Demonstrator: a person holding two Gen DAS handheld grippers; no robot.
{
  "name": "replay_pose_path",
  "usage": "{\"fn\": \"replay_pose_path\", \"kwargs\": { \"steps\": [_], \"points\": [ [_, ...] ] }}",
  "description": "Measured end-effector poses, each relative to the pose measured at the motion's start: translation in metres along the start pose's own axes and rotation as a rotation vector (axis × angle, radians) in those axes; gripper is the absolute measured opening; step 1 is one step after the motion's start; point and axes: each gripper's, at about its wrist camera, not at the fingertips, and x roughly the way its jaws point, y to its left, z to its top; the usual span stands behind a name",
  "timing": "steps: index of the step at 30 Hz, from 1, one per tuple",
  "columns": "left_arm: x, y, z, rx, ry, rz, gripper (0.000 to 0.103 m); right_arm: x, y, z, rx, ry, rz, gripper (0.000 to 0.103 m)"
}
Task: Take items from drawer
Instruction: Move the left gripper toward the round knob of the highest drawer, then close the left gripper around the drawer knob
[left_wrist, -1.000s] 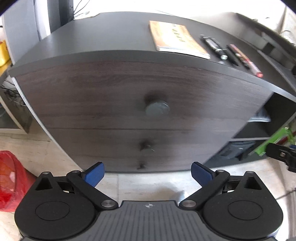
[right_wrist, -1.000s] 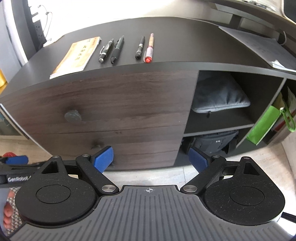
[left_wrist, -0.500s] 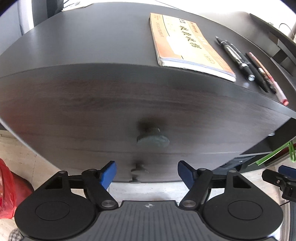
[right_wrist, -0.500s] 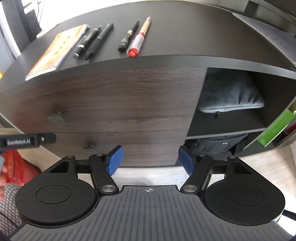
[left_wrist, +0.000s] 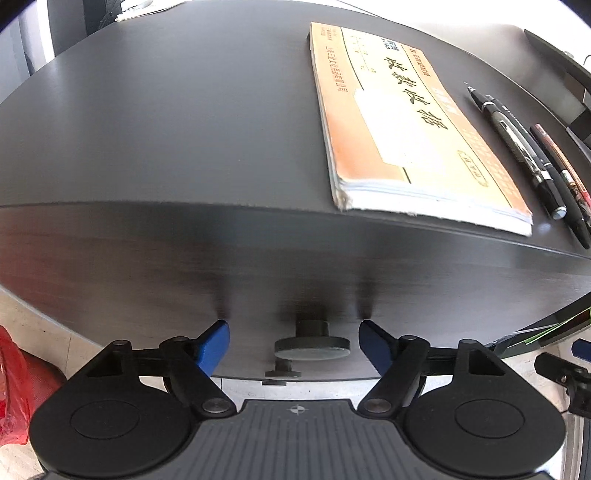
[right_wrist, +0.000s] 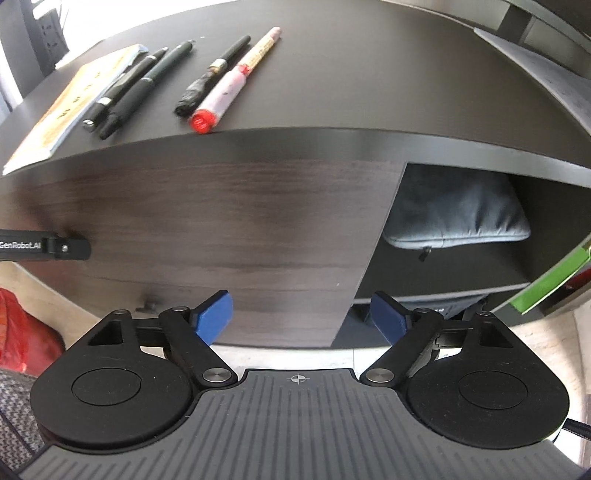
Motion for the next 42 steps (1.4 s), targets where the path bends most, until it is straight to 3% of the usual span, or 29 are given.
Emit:
{"fn": "replay_pose_path", "kwargs": {
  "steps": [5,7,9,14,19,21,26,29,42],
  "points": [
    [0.004,-0.002,0.001,0.003,0.019,-0.006,0.068,0.009,-0.006,0.005,0.002,0.004,0.011,0.086],
    [0.007,-0.002,0.003,0.001,0.042,-0.023,0.06,0.011,-0.008,0.007,-0.008,0.0,0.009,0.086],
    [0.009,-0.003,0.005,-0.001,0.066,-0.044,0.042,0.013,-0.01,0.009,-0.015,-0.006,0.006,0.086],
    [0.008,-0.011,0.002,0.033,0.056,-0.03,0.042,0.014,-0.018,0.014,-0.023,-0.035,0.012,0.085],
    [0.007,-0.016,-0.001,0.046,0.043,-0.016,0.042,0.016,-0.022,0.017,-0.029,-0.064,0.073,0.072],
    [0.007,-0.019,-0.003,0.059,0.039,-0.007,0.042,0.017,-0.022,0.018,-0.028,-0.063,0.084,0.071],
    [0.005,-0.024,-0.007,0.072,0.026,0.005,0.042,0.016,-0.015,0.015,-0.061,-0.063,0.038,0.067],
    [0.005,-0.025,-0.008,0.067,0.025,0.006,0.042,0.009,-0.013,0.014,-0.101,-0.083,-0.028,0.068],
    [0.003,-0.036,-0.02,0.1,0.017,0.019,0.042,0.008,-0.026,0.019,-0.131,-0.124,0.073,0.075]
  ]
}}
